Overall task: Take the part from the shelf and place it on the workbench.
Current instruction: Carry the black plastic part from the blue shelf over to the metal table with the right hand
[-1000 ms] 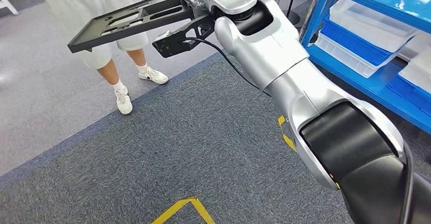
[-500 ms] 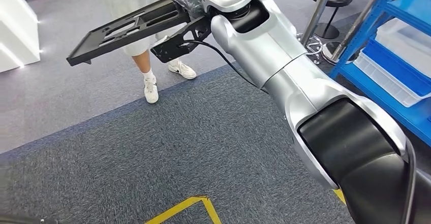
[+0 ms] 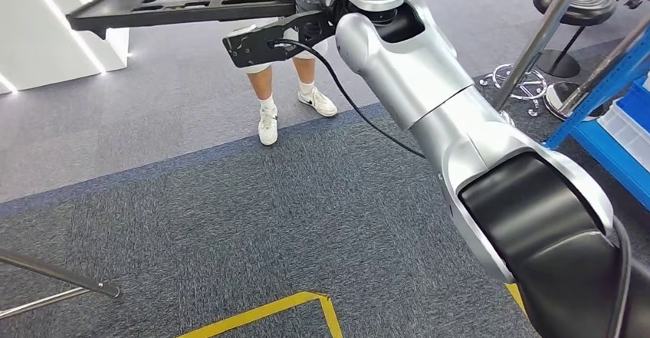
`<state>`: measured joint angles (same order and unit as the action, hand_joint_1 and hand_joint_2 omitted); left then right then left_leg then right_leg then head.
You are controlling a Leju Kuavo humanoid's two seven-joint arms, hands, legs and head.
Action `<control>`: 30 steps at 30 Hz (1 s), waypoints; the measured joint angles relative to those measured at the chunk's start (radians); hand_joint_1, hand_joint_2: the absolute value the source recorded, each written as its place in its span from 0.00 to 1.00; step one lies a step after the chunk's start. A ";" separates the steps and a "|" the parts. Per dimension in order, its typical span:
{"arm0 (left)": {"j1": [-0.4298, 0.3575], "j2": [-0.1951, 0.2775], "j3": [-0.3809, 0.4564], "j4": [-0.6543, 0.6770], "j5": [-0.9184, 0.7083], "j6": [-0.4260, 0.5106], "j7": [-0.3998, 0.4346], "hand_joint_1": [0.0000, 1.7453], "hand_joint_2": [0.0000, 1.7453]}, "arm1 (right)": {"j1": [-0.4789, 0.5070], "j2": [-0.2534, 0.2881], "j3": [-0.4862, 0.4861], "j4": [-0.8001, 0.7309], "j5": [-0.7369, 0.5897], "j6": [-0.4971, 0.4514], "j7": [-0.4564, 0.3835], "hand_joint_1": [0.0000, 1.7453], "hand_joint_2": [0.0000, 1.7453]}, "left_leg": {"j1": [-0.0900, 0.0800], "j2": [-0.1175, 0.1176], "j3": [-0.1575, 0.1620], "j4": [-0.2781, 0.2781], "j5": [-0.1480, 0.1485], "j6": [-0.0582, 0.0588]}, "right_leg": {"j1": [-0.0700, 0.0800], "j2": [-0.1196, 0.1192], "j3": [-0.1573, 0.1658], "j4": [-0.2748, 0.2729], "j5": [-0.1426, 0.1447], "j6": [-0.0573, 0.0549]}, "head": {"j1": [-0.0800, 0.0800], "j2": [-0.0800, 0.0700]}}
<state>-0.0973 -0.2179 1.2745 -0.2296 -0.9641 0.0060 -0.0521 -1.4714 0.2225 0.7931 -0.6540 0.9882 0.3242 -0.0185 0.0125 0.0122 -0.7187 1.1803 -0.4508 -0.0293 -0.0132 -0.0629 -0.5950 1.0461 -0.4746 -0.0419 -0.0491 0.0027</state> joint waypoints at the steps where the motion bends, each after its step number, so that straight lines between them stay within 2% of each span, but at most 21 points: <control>1: 0.000 0.000 0.000 0.000 0.000 0.001 0.000 0.00 1.00 | 0.003 -0.002 -0.010 -0.010 -0.002 -0.002 0.003 1.00 1.00 | -0.005 0.023 0.037 -0.068 0.024 0.005 | 0.002 -0.010 0.001 0.001 -0.003 0.002 | 0.000 0.000; 3: -0.001 0.001 0.000 0.000 -0.001 0.002 0.001 0.00 1.00 | 0.005 -0.007 -0.028 -0.027 -0.004 -0.005 0.010 1.00 1.00 | -0.016 0.051 0.077 -0.151 0.044 0.021 | 0.008 -0.029 0.003 0.001 -0.007 0.009 | 0.000 0.000; 4: -0.001 0.001 0.000 0.000 -0.002 0.003 0.001 0.00 1.00 | 0.007 -0.010 -0.035 -0.034 -0.004 -0.007 0.014 1.00 1.00 | -0.021 0.050 0.079 -0.159 0.041 0.027 | 0.011 -0.039 0.004 -0.001 -0.009 0.013 | 0.001 0.000; 6: -0.001 0.001 0.000 0.000 -0.003 0.003 0.001 0.00 1.00 | 0.013 -0.014 -0.043 -0.047 0.005 -0.008 0.022 1.00 1.00 | -0.018 0.024 0.080 -0.166 0.045 0.039 | 0.011 -0.051 0.009 -0.001 -0.016 0.023 | 0.001 0.000; 8: 0.000 0.000 0.000 0.000 -0.005 0.005 0.001 0.00 1.00 | 0.018 -0.021 -0.045 -0.061 0.024 -0.009 0.027 1.00 1.00 | -0.013 0.002 0.086 -0.176 0.050 0.050 | 0.007 -0.014 -0.003 0.036 -0.045 0.031 | 0.001 0.000; 10: -0.001 -0.002 0.000 0.000 -0.007 0.006 0.001 0.00 1.00 | 0.022 -0.031 -0.045 -0.073 0.037 -0.009 0.028 1.00 1.00 | -0.012 -0.018 0.089 -0.179 0.052 0.058 | 0.004 0.042 -0.055 0.147 -0.104 0.033 | 0.002 0.000; 11: -0.002 -0.002 0.000 0.000 -0.007 0.006 0.000 0.00 1.00 | 0.026 -0.035 -0.045 -0.077 0.040 -0.009 0.028 1.00 1.00 | -0.012 -0.030 0.088 -0.178 0.052 0.060 | 0.004 0.054 -0.089 0.214 -0.130 0.033 | 0.002 0.000; 12: -0.002 -0.003 0.000 0.000 -0.006 0.006 0.000 0.00 1.00 | 0.031 -0.038 -0.045 -0.080 0.042 -0.007 0.028 1.00 1.00 | -0.012 -0.043 0.089 -0.176 0.051 0.061 | 0.004 0.060 -0.115 0.262 -0.141 0.033 | 0.002 0.000; 13: -0.002 -0.003 0.000 0.000 -0.006 0.006 -0.001 0.00 1.00 | 0.037 -0.039 -0.045 -0.082 0.044 -0.005 0.027 1.00 1.00 | -0.012 -0.058 0.089 -0.174 0.050 0.062 | 0.003 0.063 -0.127 0.277 -0.132 0.033 | 0.002 0.000; 14: -0.002 -0.003 0.000 0.000 -0.004 0.006 -0.002 0.00 1.00 | 0.041 -0.040 -0.045 -0.084 0.045 -0.003 0.027 1.00 1.00 | -0.011 -0.073 0.089 -0.170 0.048 0.061 | 0.001 0.065 -0.121 0.253 -0.105 0.033 | 0.002 0.000; 15: -0.002 -0.004 0.000 0.000 -0.004 0.005 -0.002 0.00 1.00 | 0.043 -0.041 -0.046 -0.087 0.046 -0.001 0.027 1.00 1.00 | -0.010 -0.089 0.089 -0.165 0.045 0.060 | -0.001 0.072 -0.098 0.196 -0.064 0.032 | 0.002 0.000; 17: -0.001 -0.005 0.000 0.000 -0.002 0.005 -0.003 0.00 1.00 | 0.044 -0.043 -0.046 -0.094 0.048 -0.001 0.027 1.00 1.00 | -0.010 -0.116 0.085 -0.152 0.039 0.053 | -0.007 0.110 -0.046 0.076 -0.009 0.031 | 0.002 0.000; 19: 0.000 -0.006 0.000 0.000 -0.002 0.005 -0.004 0.00 1.00 | 0.044 -0.045 -0.047 -0.099 0.048 -0.001 0.025 1.00 1.00 | -0.007 -0.136 0.076 -0.146 0.038 0.042 | -0.007 0.130 -0.025 0.030 0.001 0.032 | 0.002 0.000; 21: 0.001 -0.005 0.000 0.000 -0.001 0.004 -0.006 0.00 1.00 | 0.046 -0.043 -0.047 -0.103 0.048 -0.001 0.023 1.00 1.00 | -0.001 -0.152 0.069 -0.147 0.040 0.030 | -0.004 0.110 -0.022 0.022 0.005 0.027 | 0.002 0.000; 22: 0.002 -0.005 0.000 0.000 0.000 0.004 -0.008 0.00 1.00 | 0.046 -0.041 -0.047 -0.106 0.050 -0.001 0.023 1.00 1.00 | -0.002 -0.141 0.065 -0.142 0.037 0.024 | -0.004 0.097 -0.018 0.017 0.007 0.022 | 0.002 0.000; 24: 0.001 -0.004 0.000 0.000 0.002 0.002 -0.013 0.00 1.00 | 0.044 -0.037 -0.047 -0.109 0.052 -0.002 0.021 1.00 1.00 | -0.005 -0.084 0.036 -0.081 0.003 0.014 | -0.006 0.072 -0.011 0.006 0.011 0.010 | -0.001 0.000; 25: 0.001 -0.004 0.000 0.000 0.004 0.000 -0.014 0.00 1.00 | 0.043 -0.035 -0.047 -0.109 0.052 -0.001 0.019 1.00 1.00 | -0.006 -0.051 0.008 -0.022 -0.025 0.009 | -0.003 0.061 -0.008 0.004 0.010 0.006 | -0.002 0.000; 27: 0.000 -0.003 0.001 0.000 0.008 -0.002 -0.014 0.00 1.00 | 0.042 -0.033 -0.047 -0.108 0.052 -0.001 0.016 1.00 1.00 | -0.002 -0.023 -0.056 0.103 -0.069 0.003 | 0.000 0.035 -0.006 0.005 0.007 0.002 | -0.003 0.000; 28: 0.000 -0.002 0.001 0.000 0.009 -0.002 -0.014 0.00 1.00 | 0.043 -0.031 -0.047 -0.107 0.052 -0.001 0.016 1.00 1.00 | -0.001 -0.020 -0.071 0.128 -0.069 0.002 | 0.001 0.022 -0.005 0.005 0.005 0.001 | -0.003 0.000; 29: 0.000 -0.002 0.001 0.000 0.010 -0.002 -0.014 0.00 1.00 | 0.042 -0.028 -0.047 -0.106 0.052 -0.001 0.015 1.00 1.00 | 0.000 -0.017 -0.064 0.110 -0.049 0.002 | 0.002 0.009 -0.002 0.005 0.002 0.001 | -0.003 0.000; 30: 0.000 -0.002 0.001 0.000 0.010 -0.003 -0.013 0.00 1.00 | 0.042 -0.026 -0.047 -0.105 0.052 -0.001 0.014 1.00 1.00 | -0.001 -0.011 -0.038 0.056 -0.015 0.005 | 0.003 -0.004 0.002 0.005 -0.001 0.002 | -0.003 0.000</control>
<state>-0.0971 -0.2196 1.2753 -0.2296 -0.9536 0.0033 -0.0654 -1.4296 0.1969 0.7462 -0.7590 1.0407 0.3228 -0.0043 0.0114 0.0015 -0.7563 1.2367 -0.4662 -0.0244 -0.0105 -0.0665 -0.5931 1.0510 -0.4760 -0.0402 -0.0520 0.0027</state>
